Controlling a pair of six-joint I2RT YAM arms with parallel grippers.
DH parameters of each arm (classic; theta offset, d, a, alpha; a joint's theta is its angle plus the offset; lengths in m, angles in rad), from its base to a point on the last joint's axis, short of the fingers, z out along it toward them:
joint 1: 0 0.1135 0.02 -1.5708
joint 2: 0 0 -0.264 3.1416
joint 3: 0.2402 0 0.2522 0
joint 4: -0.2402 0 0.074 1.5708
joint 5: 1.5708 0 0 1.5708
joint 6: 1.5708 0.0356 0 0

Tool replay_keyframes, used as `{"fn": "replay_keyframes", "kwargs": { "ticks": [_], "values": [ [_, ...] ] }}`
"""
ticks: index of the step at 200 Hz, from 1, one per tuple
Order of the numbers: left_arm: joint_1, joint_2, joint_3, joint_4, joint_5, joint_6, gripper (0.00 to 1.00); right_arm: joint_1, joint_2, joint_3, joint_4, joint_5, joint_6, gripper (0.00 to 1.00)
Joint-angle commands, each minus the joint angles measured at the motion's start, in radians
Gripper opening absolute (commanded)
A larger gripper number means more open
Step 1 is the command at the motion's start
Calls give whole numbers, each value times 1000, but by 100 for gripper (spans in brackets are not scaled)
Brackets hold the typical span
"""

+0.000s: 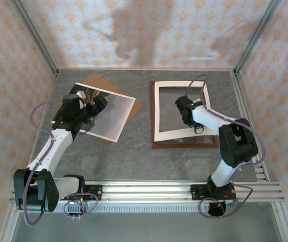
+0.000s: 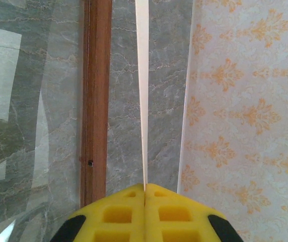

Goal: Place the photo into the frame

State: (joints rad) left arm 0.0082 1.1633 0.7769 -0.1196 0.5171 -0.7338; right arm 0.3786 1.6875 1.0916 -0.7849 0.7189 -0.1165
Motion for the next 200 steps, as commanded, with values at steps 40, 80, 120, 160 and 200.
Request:
{"fn": "replay_keyframes", "kwargs": {
  "ticks": [40,80,120,160,200],
  "values": [
    [-8,16,12,40,17,-10,100,4,-38,-40,-6,35,-36,5],
    [-23,24,12,51,7,-17,99,33,-55,-65,-12,43,-52,6],
    [-40,39,16,54,2,-16,99,33,-31,-58,28,52,-77,6],
    [-43,34,16,45,-2,-14,99,19,47,-15,92,83,-124,6],
    [-45,31,19,39,-8,-11,100,-11,70,10,119,94,-152,9]
  ]
}}
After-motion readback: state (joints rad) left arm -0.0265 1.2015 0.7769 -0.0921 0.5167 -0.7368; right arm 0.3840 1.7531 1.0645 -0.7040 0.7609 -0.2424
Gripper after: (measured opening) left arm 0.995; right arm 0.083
